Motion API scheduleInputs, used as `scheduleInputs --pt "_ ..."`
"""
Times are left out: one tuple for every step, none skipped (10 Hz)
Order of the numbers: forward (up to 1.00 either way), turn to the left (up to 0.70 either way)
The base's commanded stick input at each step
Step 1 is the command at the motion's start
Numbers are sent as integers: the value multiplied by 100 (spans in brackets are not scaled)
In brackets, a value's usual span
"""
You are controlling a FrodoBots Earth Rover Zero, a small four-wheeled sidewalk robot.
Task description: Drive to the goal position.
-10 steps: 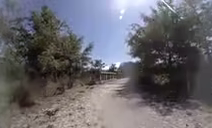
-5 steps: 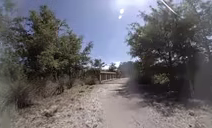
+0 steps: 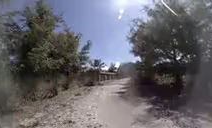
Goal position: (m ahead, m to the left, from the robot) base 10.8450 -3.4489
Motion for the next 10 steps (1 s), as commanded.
scheduleInputs --pt "45 0" --pt "45 0" --pt "45 0" --pt "45 0" --pt "45 0" --pt "45 0" --pt "45 0" --pt "45 0" --pt "45 0" --pt "45 0"
